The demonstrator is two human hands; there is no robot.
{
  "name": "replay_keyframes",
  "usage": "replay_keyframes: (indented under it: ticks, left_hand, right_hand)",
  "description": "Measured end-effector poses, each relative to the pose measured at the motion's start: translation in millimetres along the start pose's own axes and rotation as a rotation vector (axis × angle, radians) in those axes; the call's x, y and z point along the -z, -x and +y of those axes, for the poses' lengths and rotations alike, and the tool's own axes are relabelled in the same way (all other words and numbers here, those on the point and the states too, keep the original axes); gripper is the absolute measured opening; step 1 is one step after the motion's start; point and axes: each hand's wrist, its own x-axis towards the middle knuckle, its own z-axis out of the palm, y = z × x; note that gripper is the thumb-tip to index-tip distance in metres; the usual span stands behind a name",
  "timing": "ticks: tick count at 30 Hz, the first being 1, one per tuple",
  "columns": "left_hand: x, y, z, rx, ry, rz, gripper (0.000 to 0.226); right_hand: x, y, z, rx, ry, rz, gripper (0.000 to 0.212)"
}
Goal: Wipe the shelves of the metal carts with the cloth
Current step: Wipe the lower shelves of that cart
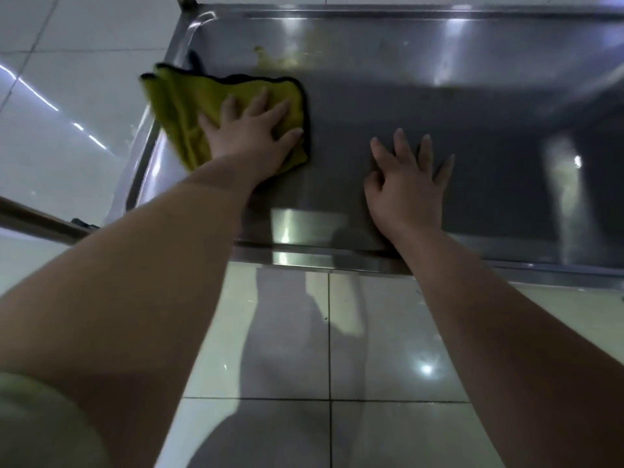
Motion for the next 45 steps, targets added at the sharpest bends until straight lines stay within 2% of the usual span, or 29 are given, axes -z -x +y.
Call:
replay_keyframes:
  ticks: [3, 6, 7, 9, 11, 14, 18, 20, 26, 31, 33, 41, 45]
  left_hand:
    - [-14, 16, 91, -0.262, -0.037, -0.007, 0.054]
    - [-18, 21, 127, -0.31, -0.056, -0.029, 0.057]
    - [-18, 20, 126, -0.306, -0.049, -0.02, 0.059]
    - [-17, 21, 121, -0.309, -0.036, -0.001, 0.062]
    - [-17, 23, 120, -0.309, -0.029, 0.0, 0.064]
    - [-18, 21, 124, -0.286, -0.033, 0.007, 0.064]
    - [-21, 23, 134, -0.211, -0.04, 0.004, 0.067]
    - [-22, 28, 163, -0.19, -0.044, -0.024, 0.068]
    - [-21, 6, 253, -0.365, -0.089, -0.116, 0.057]
    - [-19, -8, 250, -0.412, -0.085, -0.132, 0.062]
    - [-17, -14, 231, -0.367, -0.071, -0.108, 0.067]
    - [-2, -31, 78, 0.07, 0.004, -0.026, 0.074]
    - [-8, -23, 91, 0.184, 0.007, 0.001, 0.073]
  right_hand:
    - [7, 3, 5, -0.043, -0.262, 0.102, 0.051]
    - [23, 6, 21, -0.105, -0.585, 0.205, 0.046]
    - [29, 5, 33, -0.083, -0.555, 0.199, 0.045]
    - [38, -1, 71, -0.026, -0.24, 0.145, 0.046]
    - [43, -4, 114, -0.065, 0.01, 0.039, 0.048]
    - [39, -2, 145, -0.092, 0.131, -0.05, 0.056]
    - [33, -2, 137, -0.068, 0.166, -0.027, 0.059]
    - [35, 0, 140, -0.061, 0.15, -0.019, 0.061]
    - [34, 1, 147, -0.099, 0.044, 0.011, 0.065]
    - [33, -4, 151, -0.112, 0.039, 0.047, 0.068]
    - [32, -5, 152, -0.093, 0.044, 0.062, 0.066]
    - [30, -4, 148, -0.058, 0.065, 0.103, 0.056]
    - [29, -4, 143, -0.037, 0.118, 0.046, 0.057]
